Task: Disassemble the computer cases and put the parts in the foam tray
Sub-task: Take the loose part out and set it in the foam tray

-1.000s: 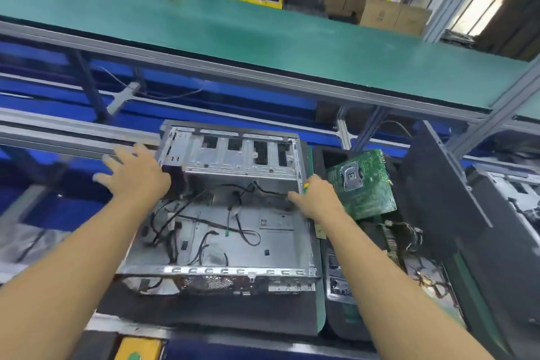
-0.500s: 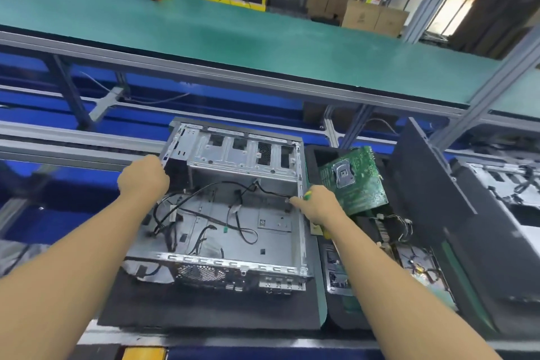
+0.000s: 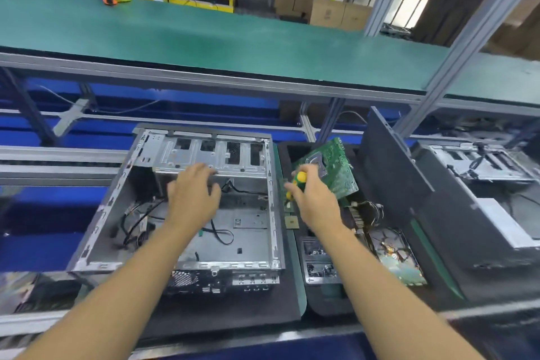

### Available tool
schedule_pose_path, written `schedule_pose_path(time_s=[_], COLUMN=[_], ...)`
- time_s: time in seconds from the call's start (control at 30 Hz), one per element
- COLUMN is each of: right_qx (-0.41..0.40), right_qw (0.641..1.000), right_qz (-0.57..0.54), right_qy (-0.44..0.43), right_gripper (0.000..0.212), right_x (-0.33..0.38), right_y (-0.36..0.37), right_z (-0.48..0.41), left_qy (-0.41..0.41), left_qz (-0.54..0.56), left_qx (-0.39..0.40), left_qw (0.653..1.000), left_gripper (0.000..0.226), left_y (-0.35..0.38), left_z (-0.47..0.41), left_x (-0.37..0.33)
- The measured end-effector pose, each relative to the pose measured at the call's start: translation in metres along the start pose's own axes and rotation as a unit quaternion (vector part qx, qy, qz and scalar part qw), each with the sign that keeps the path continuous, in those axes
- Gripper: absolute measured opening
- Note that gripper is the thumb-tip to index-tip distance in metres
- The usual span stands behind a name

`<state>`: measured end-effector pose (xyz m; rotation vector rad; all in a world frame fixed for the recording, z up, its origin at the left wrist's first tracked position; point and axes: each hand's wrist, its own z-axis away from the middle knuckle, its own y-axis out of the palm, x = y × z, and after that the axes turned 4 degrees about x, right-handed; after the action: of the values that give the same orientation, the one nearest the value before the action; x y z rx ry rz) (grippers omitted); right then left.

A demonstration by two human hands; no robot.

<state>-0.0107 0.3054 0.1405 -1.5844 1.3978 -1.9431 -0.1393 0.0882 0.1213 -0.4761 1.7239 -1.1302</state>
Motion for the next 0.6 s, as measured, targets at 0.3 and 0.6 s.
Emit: schedule_pose_path(time_s=[0.3,0.6], right_qx=[0.015,0.105], right_qw=[0.990,0.976], right_qz=[-0.132,-0.069], right_qy=[0.055,0.177], right_gripper=[0.024,0.020], right_x=[-0.055,-0.077], right_y=[0.077,0.119], right_z=[0.055,0.057], left_qy=[0.001,0.061], left_qz=[0.073,0.110], left_qx=[0.076,0.408], left_qw=[0.994,0.904], left_gripper=[0.029,0.046], left_y=[0.029,0.018], left_z=[0.038,0.072], left_x=[-0.018,-0.025])
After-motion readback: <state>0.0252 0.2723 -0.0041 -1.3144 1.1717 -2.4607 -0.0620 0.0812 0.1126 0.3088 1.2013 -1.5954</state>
